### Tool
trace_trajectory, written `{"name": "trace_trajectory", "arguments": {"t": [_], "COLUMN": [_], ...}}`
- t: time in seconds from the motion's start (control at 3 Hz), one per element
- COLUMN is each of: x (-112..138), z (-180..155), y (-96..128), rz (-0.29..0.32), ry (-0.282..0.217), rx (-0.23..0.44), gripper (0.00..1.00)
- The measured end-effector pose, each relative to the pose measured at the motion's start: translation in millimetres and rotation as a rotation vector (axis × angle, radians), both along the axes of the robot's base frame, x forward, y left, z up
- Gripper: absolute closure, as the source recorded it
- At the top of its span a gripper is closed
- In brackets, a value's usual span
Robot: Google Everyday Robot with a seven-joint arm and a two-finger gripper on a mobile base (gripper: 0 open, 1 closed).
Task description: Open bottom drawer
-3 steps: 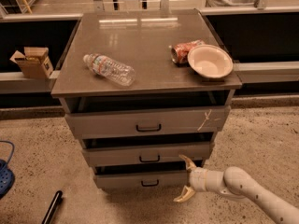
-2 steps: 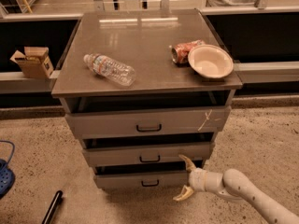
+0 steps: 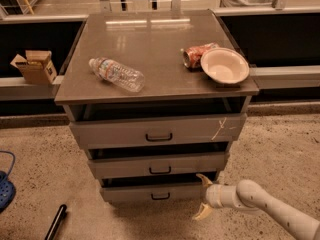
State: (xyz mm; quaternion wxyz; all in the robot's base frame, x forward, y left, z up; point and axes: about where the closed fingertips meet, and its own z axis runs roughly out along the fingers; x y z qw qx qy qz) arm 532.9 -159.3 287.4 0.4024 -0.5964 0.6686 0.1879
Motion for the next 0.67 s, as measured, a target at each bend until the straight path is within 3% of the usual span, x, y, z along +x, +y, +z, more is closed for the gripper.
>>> {"name": "trace_trajectory", "arguments": {"t": [0.33,0.67], "x": [-8.5,-6.2], "z": [-47.2,-78.2], "y": [-30.7,-46.2], "rz": [-0.019,-0.029], "ry": [0.106,0.128], "rx": [-0.052,-0.077], "gripper": [0.00,0.00]}}
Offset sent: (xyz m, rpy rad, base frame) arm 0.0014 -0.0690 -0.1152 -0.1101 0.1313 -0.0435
